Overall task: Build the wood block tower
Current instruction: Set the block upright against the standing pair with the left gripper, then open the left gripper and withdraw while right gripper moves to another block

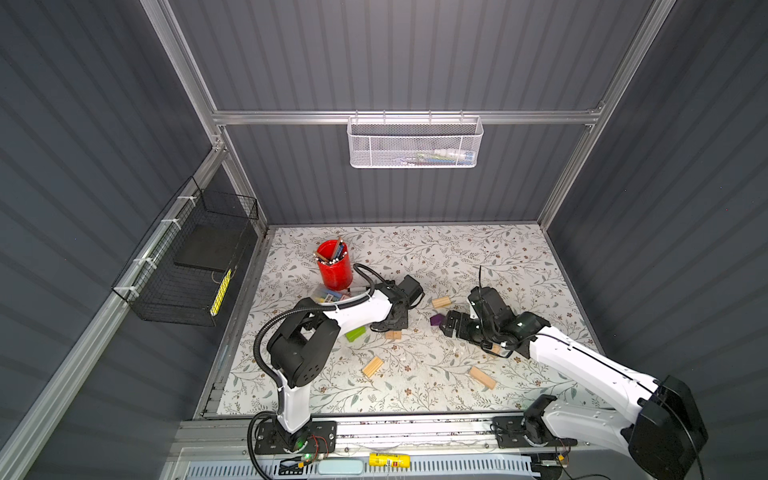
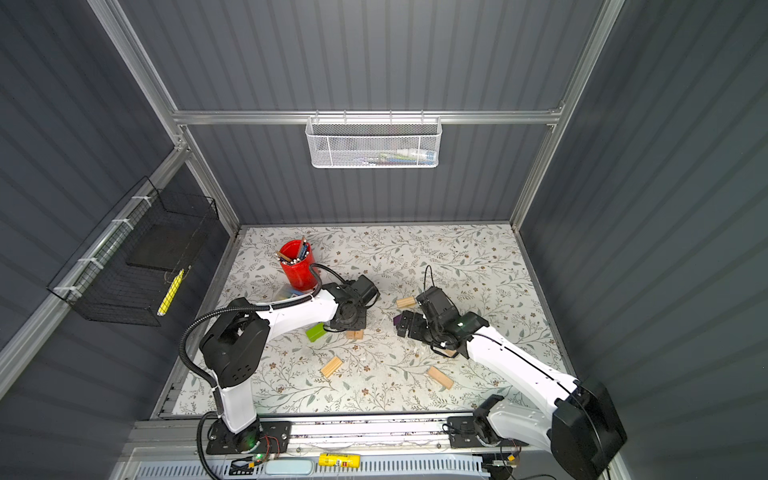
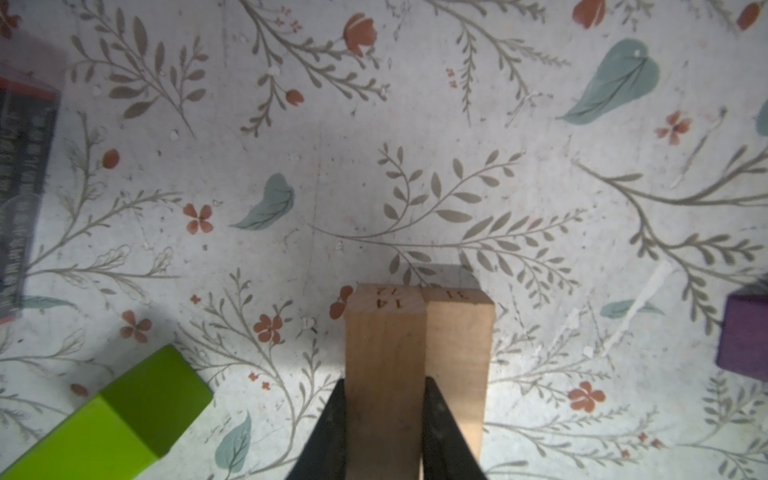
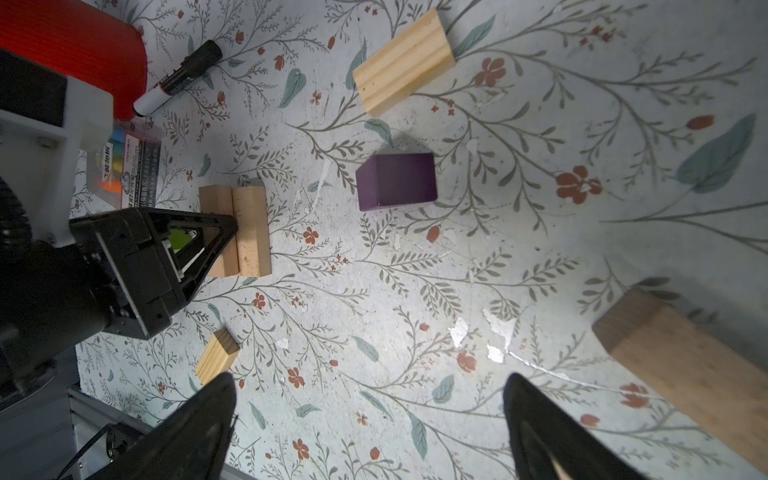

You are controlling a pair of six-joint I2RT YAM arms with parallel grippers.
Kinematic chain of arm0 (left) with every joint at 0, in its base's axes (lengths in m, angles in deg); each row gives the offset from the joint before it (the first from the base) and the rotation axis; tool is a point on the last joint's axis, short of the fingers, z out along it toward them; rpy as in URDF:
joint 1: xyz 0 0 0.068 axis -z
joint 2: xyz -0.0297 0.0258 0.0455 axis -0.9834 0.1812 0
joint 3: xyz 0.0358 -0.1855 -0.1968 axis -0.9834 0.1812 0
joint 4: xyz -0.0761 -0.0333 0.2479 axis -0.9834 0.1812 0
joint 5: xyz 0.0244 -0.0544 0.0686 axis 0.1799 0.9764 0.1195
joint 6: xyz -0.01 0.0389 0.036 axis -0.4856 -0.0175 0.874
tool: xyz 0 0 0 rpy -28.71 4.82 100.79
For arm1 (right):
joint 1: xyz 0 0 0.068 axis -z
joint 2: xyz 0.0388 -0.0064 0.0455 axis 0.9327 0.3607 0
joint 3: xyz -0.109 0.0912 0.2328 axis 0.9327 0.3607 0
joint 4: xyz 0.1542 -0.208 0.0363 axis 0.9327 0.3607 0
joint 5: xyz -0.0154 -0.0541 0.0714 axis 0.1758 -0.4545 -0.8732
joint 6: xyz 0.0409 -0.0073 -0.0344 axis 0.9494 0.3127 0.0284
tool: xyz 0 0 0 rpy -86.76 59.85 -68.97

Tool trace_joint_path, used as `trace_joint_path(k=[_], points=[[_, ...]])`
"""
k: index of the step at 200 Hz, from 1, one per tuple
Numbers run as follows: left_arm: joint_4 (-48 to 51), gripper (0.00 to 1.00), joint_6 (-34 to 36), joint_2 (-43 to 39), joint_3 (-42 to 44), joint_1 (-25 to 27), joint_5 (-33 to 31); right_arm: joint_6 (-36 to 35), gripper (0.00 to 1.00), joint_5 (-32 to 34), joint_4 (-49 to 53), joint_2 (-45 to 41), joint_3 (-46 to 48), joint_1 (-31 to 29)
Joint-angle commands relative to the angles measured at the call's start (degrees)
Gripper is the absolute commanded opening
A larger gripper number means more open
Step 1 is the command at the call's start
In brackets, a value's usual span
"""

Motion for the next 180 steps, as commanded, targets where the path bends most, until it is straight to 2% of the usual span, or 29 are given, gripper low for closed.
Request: trace_joint_path(k=[1,87,131,180], points=[[1.36,0.31,-0.12,0.13,-0.21,-0.28,-0.19,-0.53,0.99,0.19,1.21,-1.12,-0.15,0.31],[2.31,0.35,-0.04,-0.98,-0.83,-0.25,-0.37,-0.81,0.99,0.32,1.79,-1.46,-0.35,0.52],[3.99,0.43,0.46,-3.55,-2.82,-0.23,-0.59,-2.39,0.99,0.92,4.7,-1.47,-1.8,1.16],[3.65,0.51,0.82,-9.51,-1.39,-0.11,0.93,-4.66,0.99,0.3,10.47,-1.43,-3.08,3.12]])
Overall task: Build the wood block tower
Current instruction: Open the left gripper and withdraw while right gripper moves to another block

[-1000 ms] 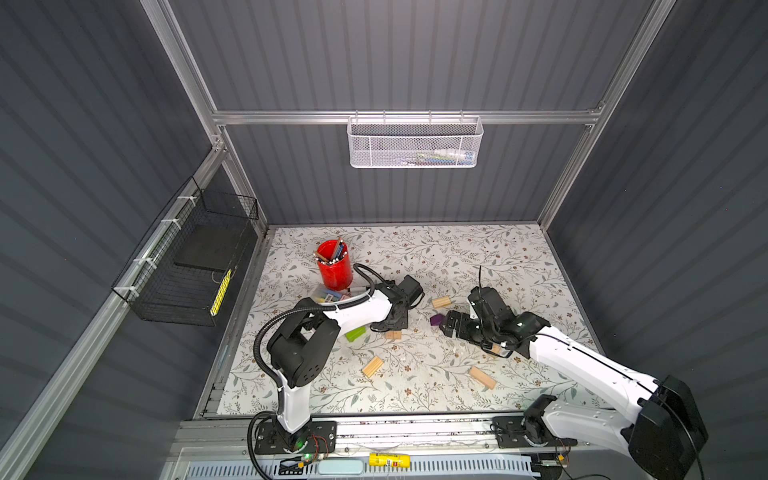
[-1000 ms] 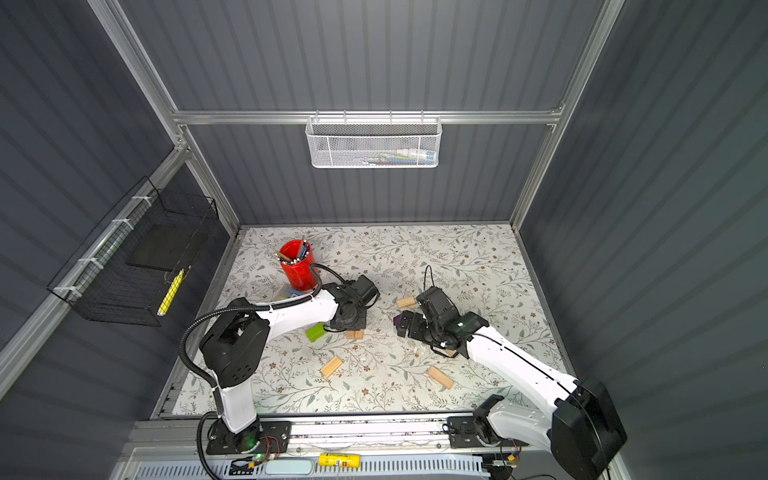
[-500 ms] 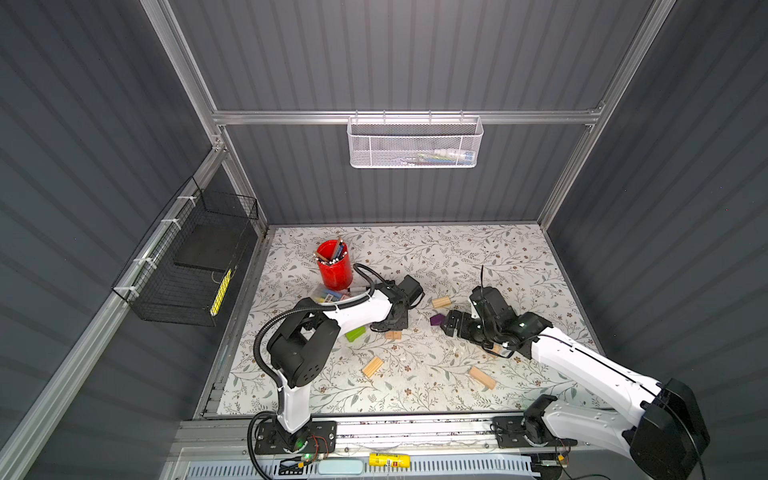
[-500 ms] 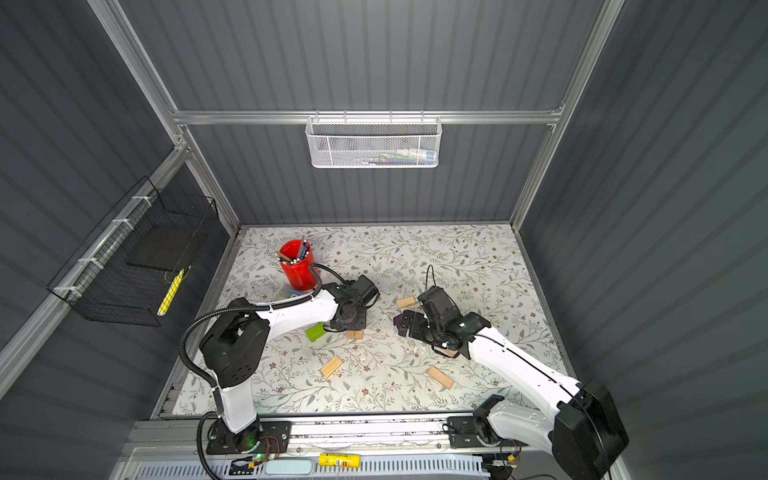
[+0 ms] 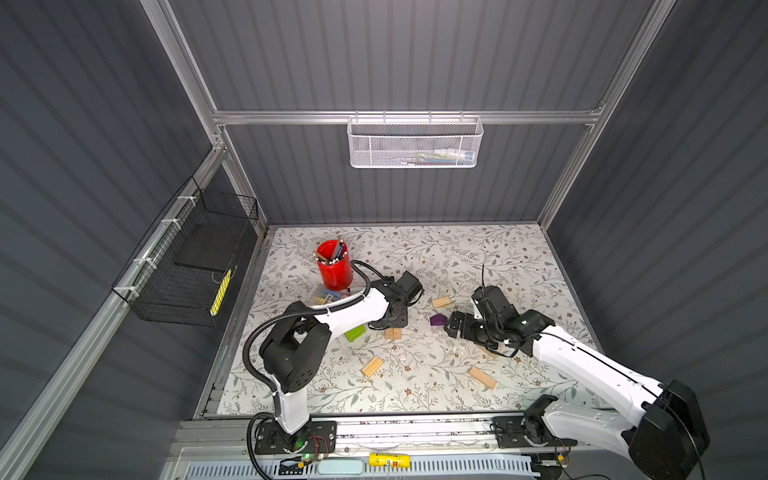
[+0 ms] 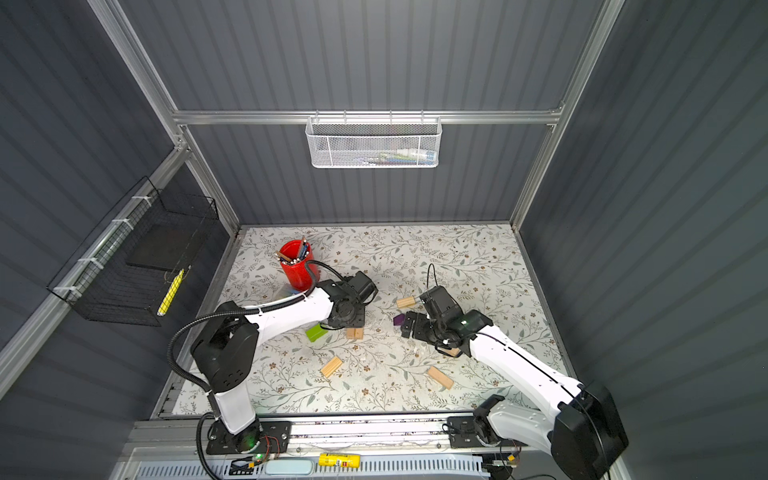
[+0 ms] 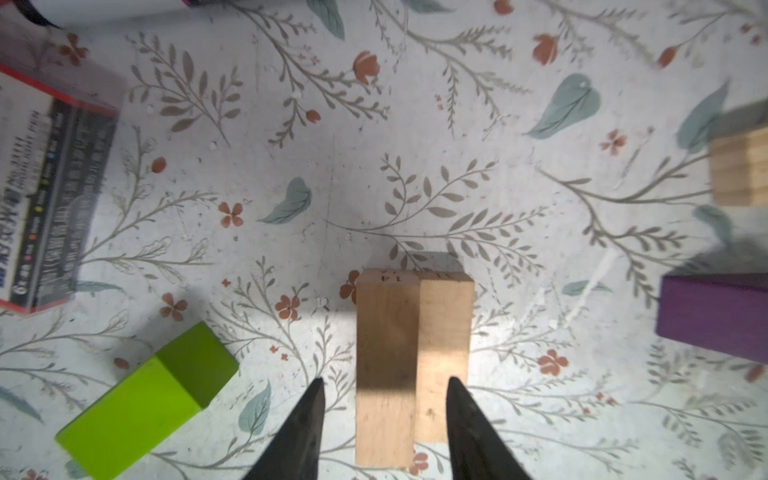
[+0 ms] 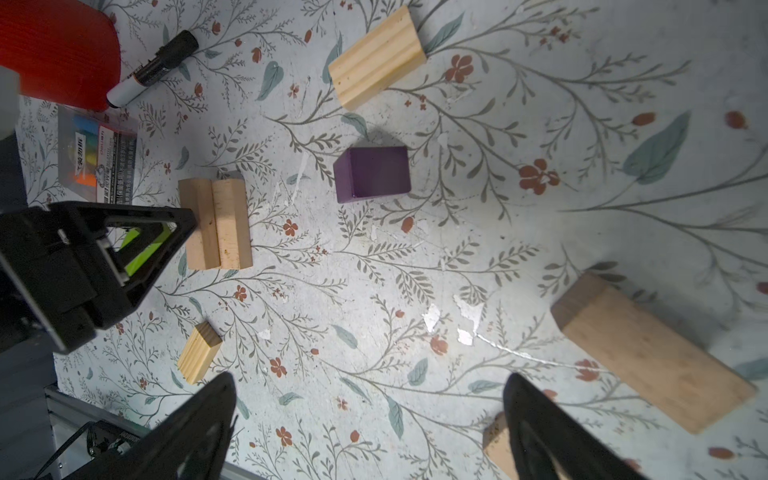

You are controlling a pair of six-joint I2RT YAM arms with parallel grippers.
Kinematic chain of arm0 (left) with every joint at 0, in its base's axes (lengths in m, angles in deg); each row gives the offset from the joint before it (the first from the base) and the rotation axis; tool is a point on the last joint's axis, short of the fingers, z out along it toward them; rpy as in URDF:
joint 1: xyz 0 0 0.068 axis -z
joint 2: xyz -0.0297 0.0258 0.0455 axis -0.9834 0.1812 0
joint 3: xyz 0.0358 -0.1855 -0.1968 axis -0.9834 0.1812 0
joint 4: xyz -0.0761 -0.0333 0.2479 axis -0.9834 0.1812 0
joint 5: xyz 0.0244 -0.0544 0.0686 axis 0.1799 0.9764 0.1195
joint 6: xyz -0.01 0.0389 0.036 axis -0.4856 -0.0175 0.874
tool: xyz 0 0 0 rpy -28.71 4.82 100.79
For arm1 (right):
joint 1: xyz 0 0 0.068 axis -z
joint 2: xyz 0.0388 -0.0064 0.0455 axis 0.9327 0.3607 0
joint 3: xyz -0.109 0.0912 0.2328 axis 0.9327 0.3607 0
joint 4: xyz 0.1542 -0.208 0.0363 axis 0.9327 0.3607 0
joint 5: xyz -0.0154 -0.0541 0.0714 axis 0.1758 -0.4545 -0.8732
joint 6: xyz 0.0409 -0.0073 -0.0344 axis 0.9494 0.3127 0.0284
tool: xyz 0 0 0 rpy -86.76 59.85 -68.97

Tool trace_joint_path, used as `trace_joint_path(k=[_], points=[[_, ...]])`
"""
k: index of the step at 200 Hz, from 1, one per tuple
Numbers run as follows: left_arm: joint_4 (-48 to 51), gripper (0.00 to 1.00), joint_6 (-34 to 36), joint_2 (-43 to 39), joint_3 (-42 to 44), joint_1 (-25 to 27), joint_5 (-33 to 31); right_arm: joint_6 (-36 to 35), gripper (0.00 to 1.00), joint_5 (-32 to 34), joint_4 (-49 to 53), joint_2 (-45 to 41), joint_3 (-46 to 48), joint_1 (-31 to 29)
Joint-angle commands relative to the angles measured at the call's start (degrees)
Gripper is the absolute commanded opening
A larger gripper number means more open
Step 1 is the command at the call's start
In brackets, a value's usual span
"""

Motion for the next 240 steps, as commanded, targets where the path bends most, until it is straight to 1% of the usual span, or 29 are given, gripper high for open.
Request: trace_joint_path(k=[1,6,10,22,34,48,93,118,149,191,217,240], points=[[0.98,0.51,0.77,-4.61,-0.24,-0.11,1.05,-1.82,0.99,0.14,4.85,-0.64,-1.22,0.93],[0.49,0.52,0.76,-5.59,0.2,-0.04,1.59,-1.82,0.99,-0.09,5.11,-0.64,-1.07,0.99],[0.03,0.52,0.75,-6.37,0.7,-0.03,2.08,-1.82,0.99,-0.39,5.38,-2.47,-0.9,1.07],[-0.88,0.55,0.56,-8.67,2.26,0.21,3.08,-1.26,0.99,-0.43,6.74,-2.89,-0.48,1.16],[-0.78,0.57,0.43,-10.77,3.37,0.66,2.72,-0.49,0.99,-0.54,8.19,-3.41,0.11,1.29],[-1.25,0.63,-0.19,-13.49,5.07,1.41,2.66,0.45,0.99,-1.21,9.05,-4.49,1.59,1.39],[-2.89,0.75,-2.07,-19.79,9.76,5.64,1.41,4.22,0.99,-2.57,9.67,-7.28,7.16,1.72],[-3.82,0.81,-3.54,-21.47,11.3,8.68,-0.32,7.44,0.99,-2.61,9.01,-8.5,10.32,1.66],[-6.66,0.89,-6.08,-22.57,13.18,11.49,-0.95,9.21,0.99,-1.32,9.77,-7.17,12.14,1.7],[-8.54,0.99,-7.04,-23.07,14.86,11.75,-1.05,11.18,0.99,-0.11,9.35,-5.37,14.22,0.9],[-8.13,1.0,-7.46,-23.32,15.06,11.77,-1.54,11.52,0.99,-0.14,8.94,-4.11,14.74,-0.43],[-7.74,1.0,-7.64,-23.84,15.51,11.79,-2.21,12.8,0.99,-0.21,8.32,-3.8,15.0,-2.82]])
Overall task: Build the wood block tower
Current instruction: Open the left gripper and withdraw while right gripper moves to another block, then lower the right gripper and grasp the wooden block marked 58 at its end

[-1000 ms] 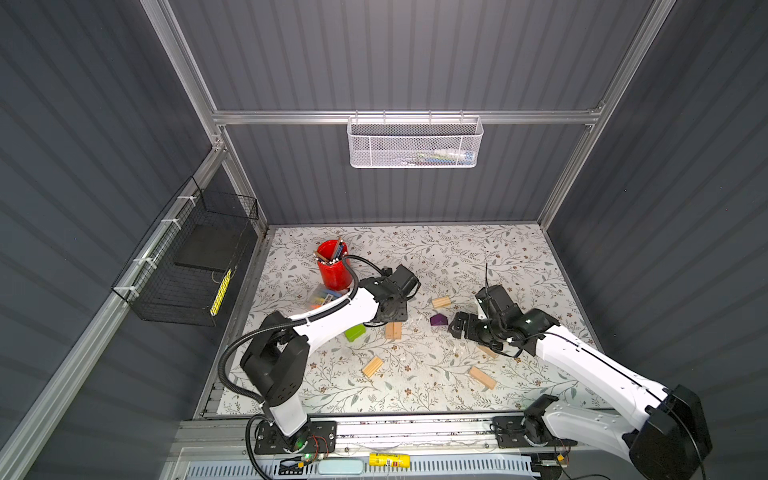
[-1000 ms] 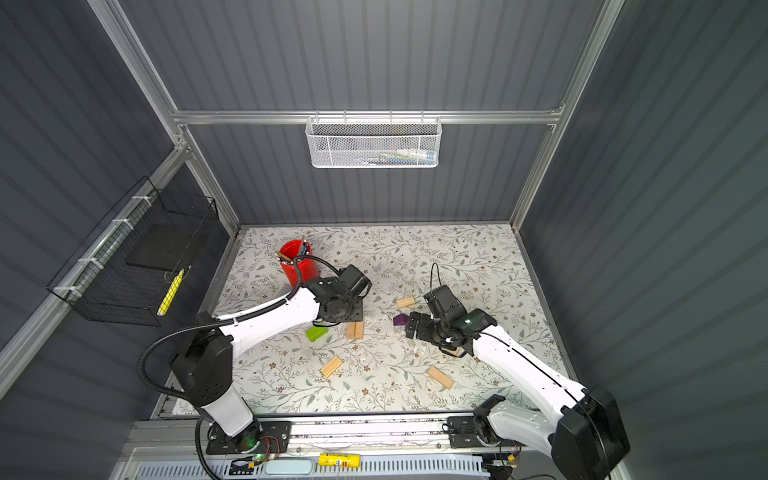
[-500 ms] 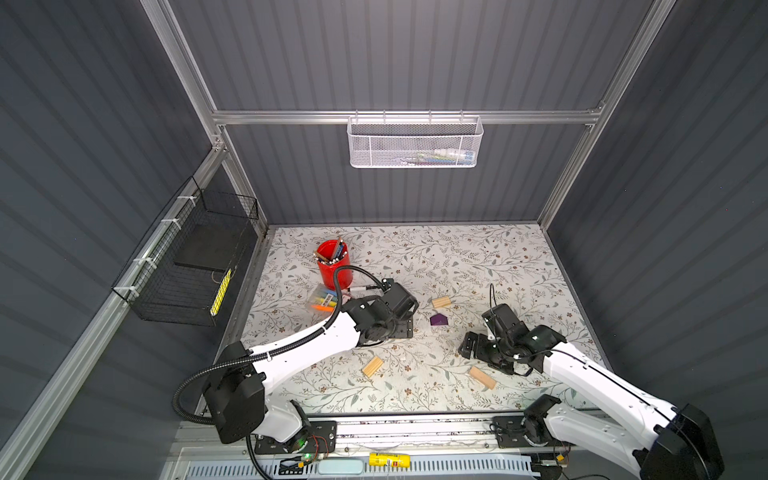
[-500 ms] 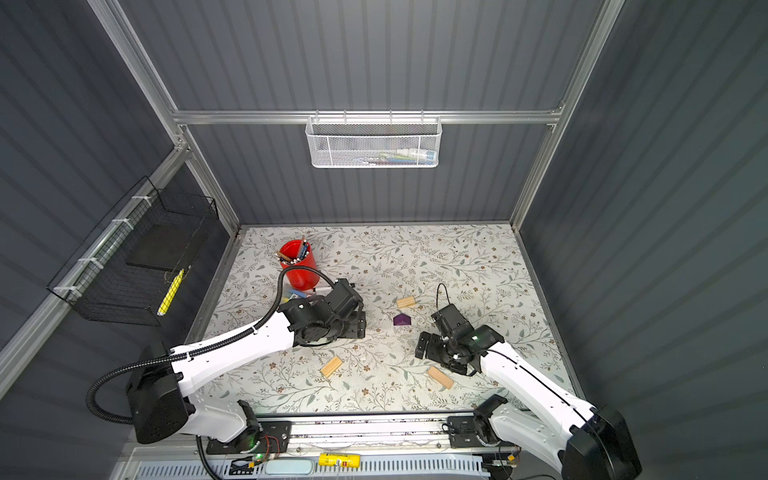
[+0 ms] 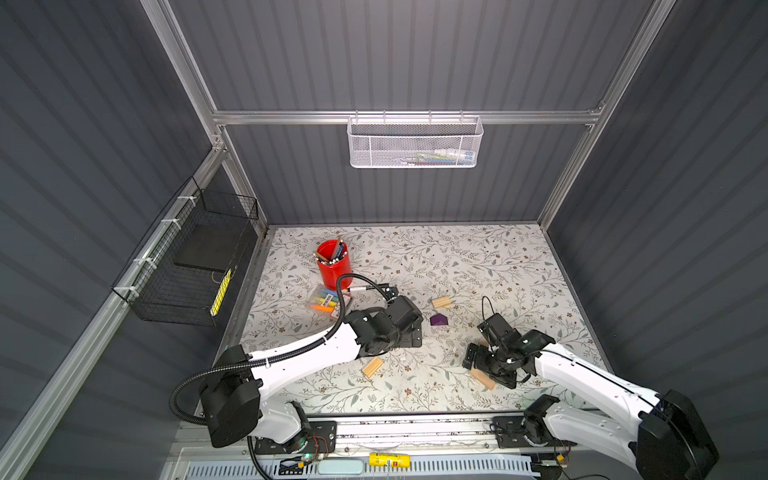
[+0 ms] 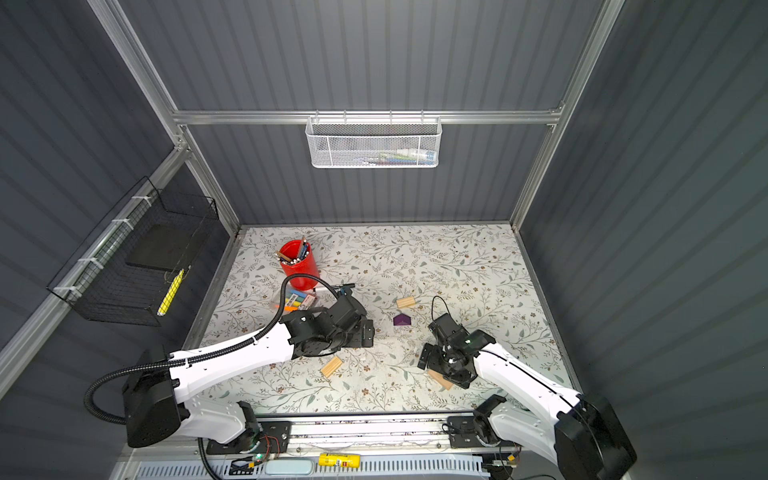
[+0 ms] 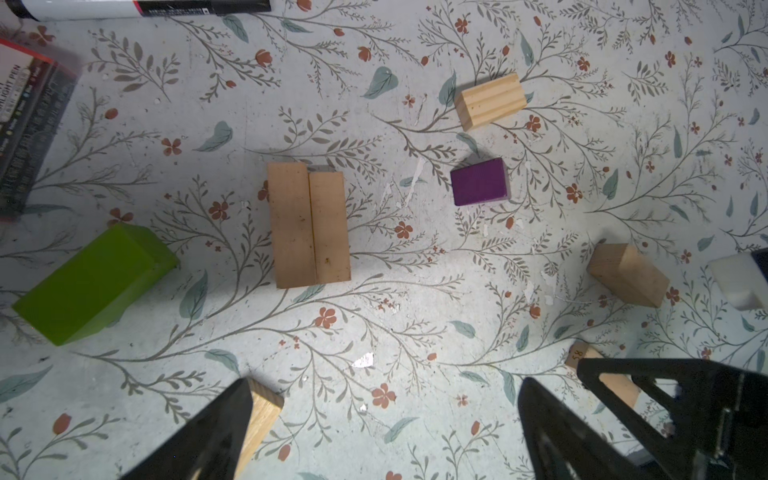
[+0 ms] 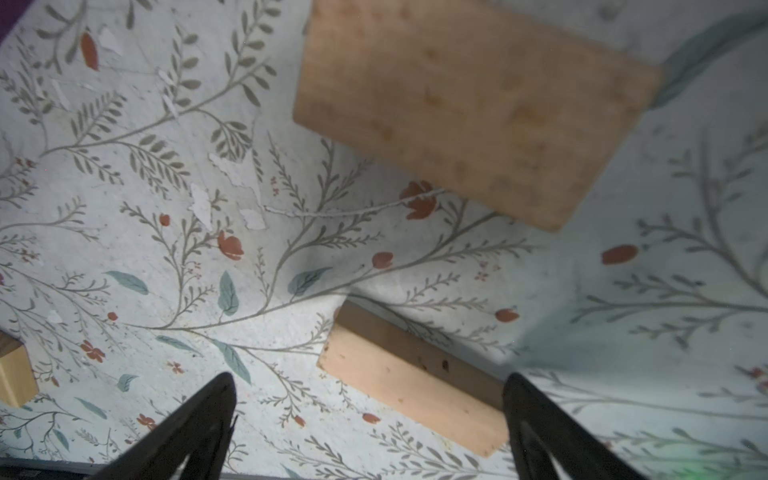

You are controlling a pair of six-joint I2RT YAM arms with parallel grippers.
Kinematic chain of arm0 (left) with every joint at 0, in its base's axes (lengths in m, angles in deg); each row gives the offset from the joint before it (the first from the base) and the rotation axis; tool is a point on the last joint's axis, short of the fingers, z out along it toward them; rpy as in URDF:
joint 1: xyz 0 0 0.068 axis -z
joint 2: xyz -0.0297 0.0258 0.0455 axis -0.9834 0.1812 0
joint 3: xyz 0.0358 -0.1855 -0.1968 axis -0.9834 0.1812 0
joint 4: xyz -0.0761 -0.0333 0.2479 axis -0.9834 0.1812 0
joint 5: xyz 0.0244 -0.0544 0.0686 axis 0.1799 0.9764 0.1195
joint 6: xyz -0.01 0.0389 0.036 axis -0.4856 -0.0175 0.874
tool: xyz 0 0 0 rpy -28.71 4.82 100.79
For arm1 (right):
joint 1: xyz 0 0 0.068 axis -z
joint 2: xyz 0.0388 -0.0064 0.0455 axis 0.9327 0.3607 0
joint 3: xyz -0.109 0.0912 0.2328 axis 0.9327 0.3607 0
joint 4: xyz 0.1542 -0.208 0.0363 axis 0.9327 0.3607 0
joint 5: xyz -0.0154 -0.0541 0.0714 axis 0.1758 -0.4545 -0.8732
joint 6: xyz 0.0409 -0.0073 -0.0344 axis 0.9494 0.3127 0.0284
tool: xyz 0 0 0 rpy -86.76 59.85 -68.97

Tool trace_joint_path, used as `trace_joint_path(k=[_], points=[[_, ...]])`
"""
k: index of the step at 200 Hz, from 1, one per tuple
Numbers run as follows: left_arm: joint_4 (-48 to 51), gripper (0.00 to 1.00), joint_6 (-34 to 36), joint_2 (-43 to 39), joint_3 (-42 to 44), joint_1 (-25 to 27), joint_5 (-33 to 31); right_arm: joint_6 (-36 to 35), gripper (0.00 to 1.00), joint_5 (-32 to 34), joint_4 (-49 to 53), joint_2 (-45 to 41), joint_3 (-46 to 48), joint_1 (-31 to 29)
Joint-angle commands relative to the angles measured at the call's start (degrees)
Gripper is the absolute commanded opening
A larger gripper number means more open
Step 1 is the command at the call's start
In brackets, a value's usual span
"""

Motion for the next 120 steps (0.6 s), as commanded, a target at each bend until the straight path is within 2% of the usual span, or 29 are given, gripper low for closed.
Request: trace_joint_path(k=[1,57,73,101,120], points=[[0.24,1.0,-1.1,-1.86,0.92,-0.1,-1.73,2.14,0.99,0.98,0.1,0.44,0.74,-2.17],[2.2,1.0,-1.68,-3.49,1.67,-0.12,-4.12,5.93,0.99,1.14,-3.01,2.74,-1.07,-11.04],[2.84,1.0,-1.68,-3.71,1.5,-0.12,-4.47,5.56,0.99,2.82,-1.63,6.09,-3.33,-12.99],[3.43,1.0,-1.62,-3.8,1.04,-0.12,-4.6,4.0,0.96,6.74,1.3,6.87,-4.87,-13.53],[3.59,1.0,-1.53,-3.8,0.87,-0.12,-4.65,2.65,0.89,8.76,3.33,6.47,-5.26,-13.44]])
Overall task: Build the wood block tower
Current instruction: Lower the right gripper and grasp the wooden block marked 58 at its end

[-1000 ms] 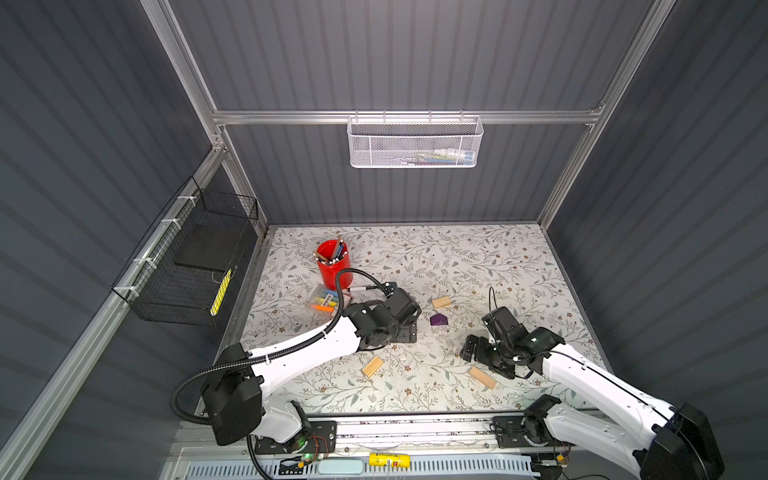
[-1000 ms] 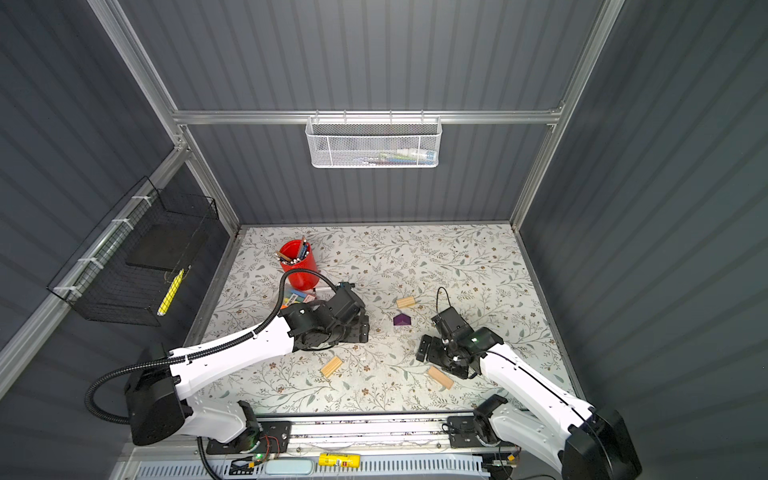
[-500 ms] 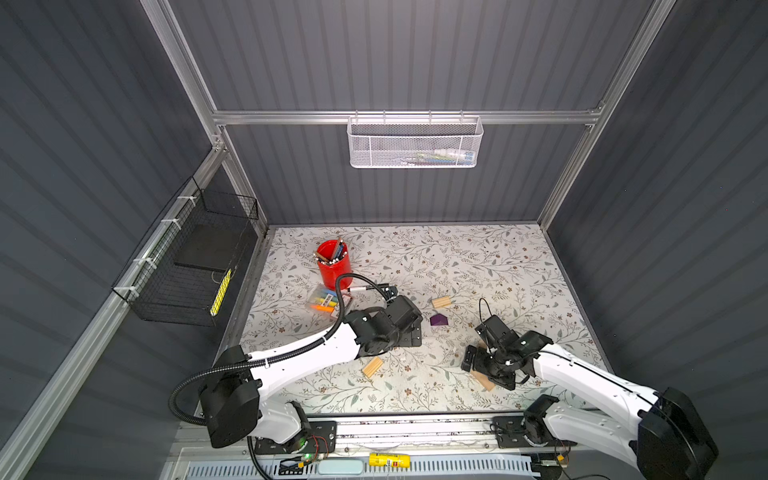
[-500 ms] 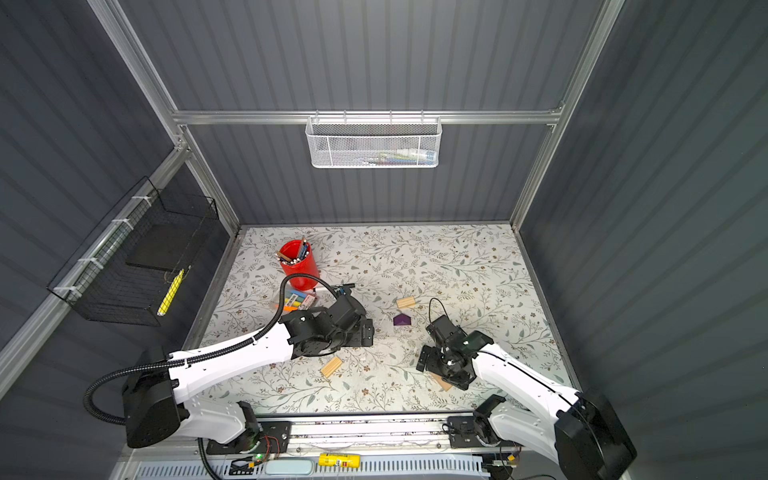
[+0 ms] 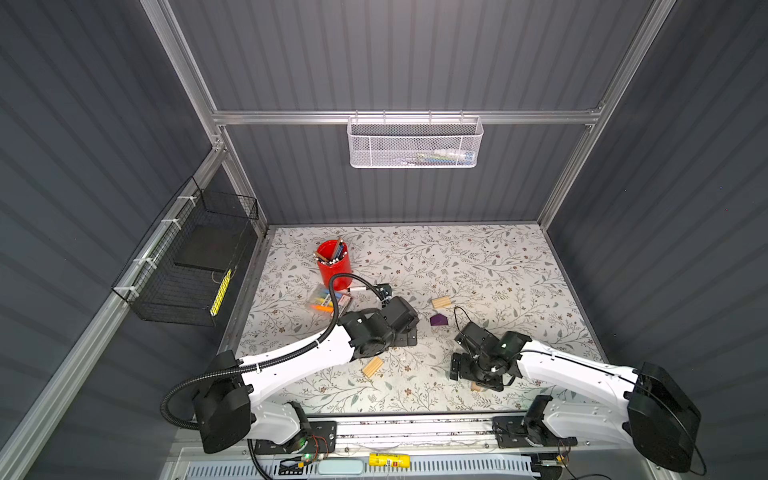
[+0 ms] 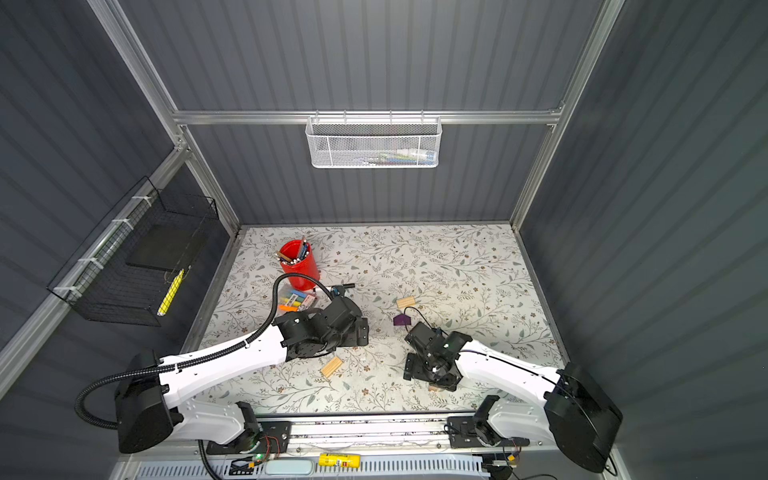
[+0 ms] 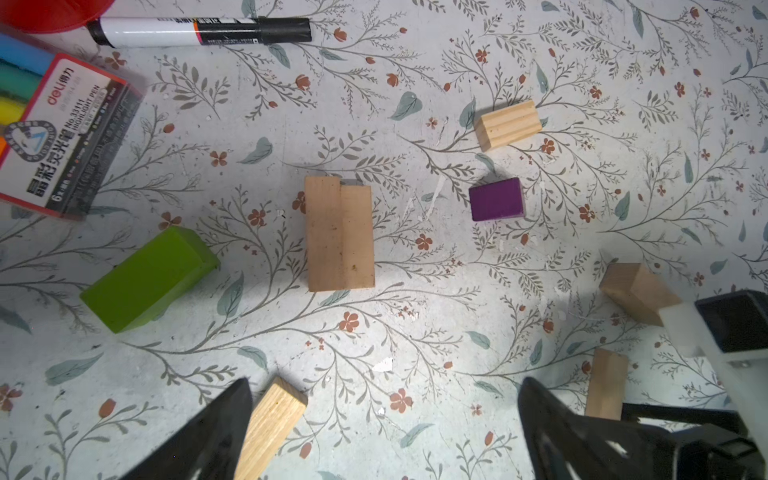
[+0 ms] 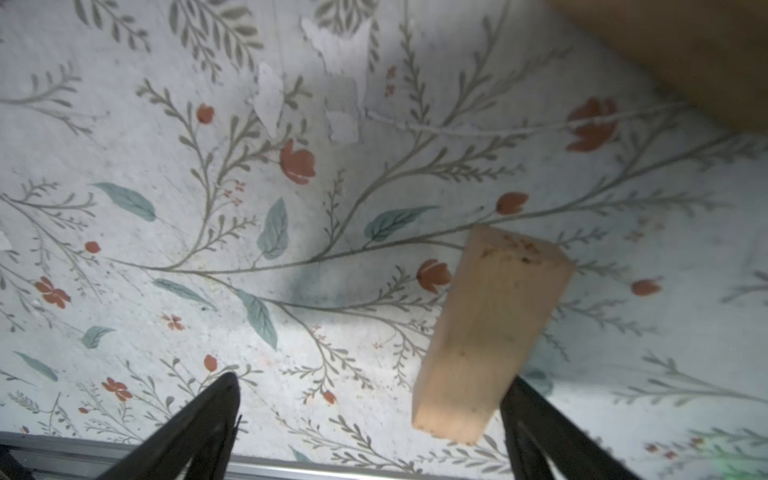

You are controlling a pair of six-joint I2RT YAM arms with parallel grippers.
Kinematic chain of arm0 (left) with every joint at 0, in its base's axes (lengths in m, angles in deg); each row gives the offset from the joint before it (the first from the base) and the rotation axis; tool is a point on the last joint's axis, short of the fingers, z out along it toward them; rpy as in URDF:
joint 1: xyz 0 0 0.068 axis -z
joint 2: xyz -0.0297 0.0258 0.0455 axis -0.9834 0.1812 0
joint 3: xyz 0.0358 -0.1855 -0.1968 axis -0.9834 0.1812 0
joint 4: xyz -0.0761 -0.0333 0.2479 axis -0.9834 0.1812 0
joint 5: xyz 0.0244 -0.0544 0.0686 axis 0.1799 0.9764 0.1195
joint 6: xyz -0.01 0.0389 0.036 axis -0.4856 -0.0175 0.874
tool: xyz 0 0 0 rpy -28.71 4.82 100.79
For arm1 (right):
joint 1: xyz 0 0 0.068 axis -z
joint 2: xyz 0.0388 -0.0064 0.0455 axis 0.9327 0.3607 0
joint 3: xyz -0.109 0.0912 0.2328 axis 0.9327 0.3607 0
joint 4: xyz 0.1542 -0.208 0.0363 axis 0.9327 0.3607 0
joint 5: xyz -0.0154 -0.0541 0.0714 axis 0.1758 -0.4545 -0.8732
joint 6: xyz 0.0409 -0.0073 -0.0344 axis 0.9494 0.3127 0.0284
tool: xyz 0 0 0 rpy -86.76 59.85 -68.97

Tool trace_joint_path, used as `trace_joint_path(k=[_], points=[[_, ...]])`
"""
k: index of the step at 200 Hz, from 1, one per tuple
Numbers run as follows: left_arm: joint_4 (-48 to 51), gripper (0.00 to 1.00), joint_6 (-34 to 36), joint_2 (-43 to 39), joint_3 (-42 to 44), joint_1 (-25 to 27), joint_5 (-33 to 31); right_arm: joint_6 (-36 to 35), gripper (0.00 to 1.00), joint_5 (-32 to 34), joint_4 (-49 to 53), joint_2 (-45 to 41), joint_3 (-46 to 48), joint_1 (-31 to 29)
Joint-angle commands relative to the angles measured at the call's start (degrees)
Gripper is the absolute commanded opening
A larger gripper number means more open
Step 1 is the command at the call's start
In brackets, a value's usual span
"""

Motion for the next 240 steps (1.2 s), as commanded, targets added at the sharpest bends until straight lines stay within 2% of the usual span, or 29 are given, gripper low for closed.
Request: trace_joint_path(k=[1,19,66,162,240], points=[[1.91,1.0,-0.75,-1.22,-0.11,-0.12,-1.17,-1.15,0.88,4.69,4.5,-0.4,-1.33,-0.22],[1.91,1.0,-0.73,-1.26,-0.04,-0.12,-1.14,-2.1,0.8,5.72,5.7,-0.48,-1.62,-0.22],[1.83,1.0,-0.42,-1.35,-0.17,-0.11,-1.48,-2.09,0.67,5.46,4.92,0.37,-1.39,0.14],[2.63,1.0,-0.64,-2.25,0.21,-0.12,-2.99,-0.7,0.51,5.19,2.81,2.15,0.44,2.83],[1.34,1.0,2.21,-1.09,-0.87,-0.11,-0.79,-1.3,0.4,4.12,0.5,3.29,1.95,4.35]])
